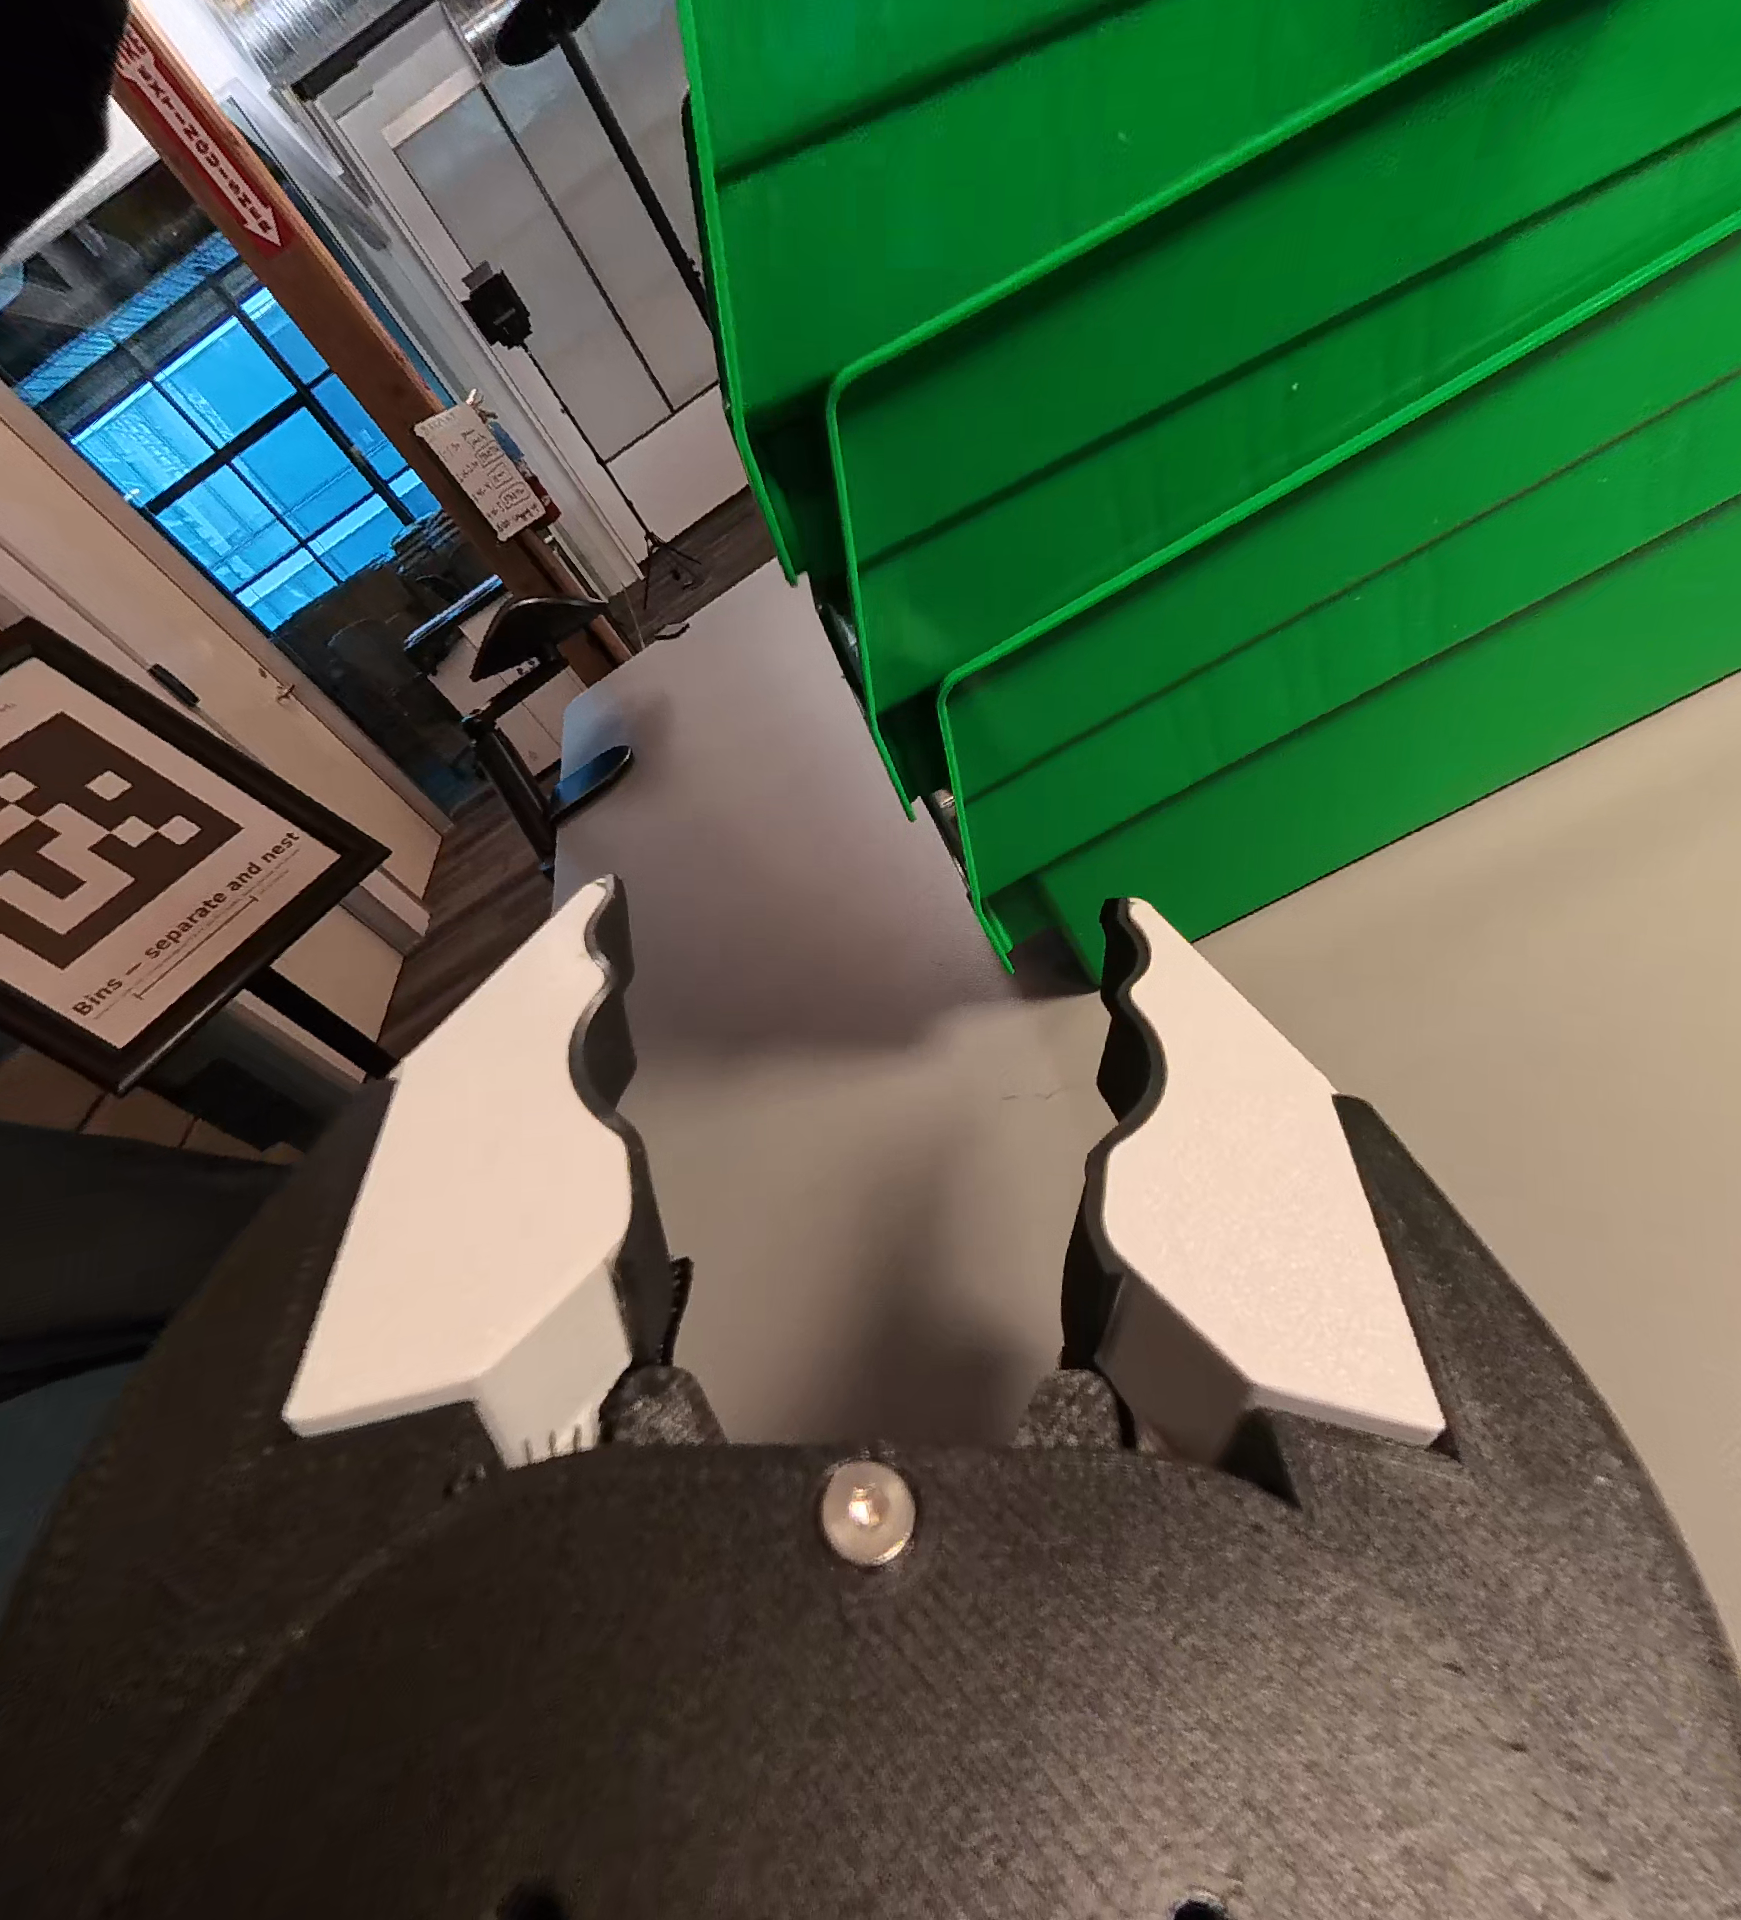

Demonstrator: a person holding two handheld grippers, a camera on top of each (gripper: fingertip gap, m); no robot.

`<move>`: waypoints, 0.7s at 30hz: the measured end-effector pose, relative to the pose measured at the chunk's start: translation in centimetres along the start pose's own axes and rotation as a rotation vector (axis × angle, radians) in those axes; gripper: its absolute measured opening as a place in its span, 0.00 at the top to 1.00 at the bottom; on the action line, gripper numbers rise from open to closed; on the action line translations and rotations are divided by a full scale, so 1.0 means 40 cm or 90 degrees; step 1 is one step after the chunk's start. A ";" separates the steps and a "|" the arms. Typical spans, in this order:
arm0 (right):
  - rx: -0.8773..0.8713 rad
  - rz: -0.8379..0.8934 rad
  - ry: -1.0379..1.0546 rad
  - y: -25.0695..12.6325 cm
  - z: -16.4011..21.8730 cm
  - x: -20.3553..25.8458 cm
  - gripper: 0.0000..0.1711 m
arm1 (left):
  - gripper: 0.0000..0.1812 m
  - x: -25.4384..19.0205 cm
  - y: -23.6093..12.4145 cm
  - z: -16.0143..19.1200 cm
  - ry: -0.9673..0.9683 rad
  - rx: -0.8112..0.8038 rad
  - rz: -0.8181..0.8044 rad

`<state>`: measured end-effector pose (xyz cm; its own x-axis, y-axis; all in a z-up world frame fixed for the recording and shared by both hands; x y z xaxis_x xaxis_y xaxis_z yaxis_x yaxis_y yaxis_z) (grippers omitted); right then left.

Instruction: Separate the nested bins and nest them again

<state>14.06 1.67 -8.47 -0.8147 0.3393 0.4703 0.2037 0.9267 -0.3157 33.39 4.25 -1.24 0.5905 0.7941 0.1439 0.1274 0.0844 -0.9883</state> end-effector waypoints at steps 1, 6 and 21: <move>0.000 0.000 0.000 0.000 0.000 0.000 0.47 | 0.38 0.001 -0.002 0.001 -0.001 0.000 -0.001; 0.000 0.000 0.001 0.000 0.000 0.000 0.47 | 0.41 0.008 -0.018 0.005 -0.007 -0.009 -0.002; -0.004 -0.001 0.007 -0.003 -0.001 -0.002 0.47 | 0.42 0.120 -0.252 0.059 -0.062 -0.163 0.040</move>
<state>14.12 1.55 -8.43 -0.8089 0.3393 0.4801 0.2052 0.9282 -0.3102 33.06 8.65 9.31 0.5263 0.8479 0.0645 0.2975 -0.1125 -0.9481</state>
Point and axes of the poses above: each gripper's, where its closed fingertips meet, y out along the fingers, z out of its underside, x = y × z across the jaws, the point moved 1 cm from there along -y, back along the fingers, and after that the axes turned 12 degrees about x, right-handed, at the moved point
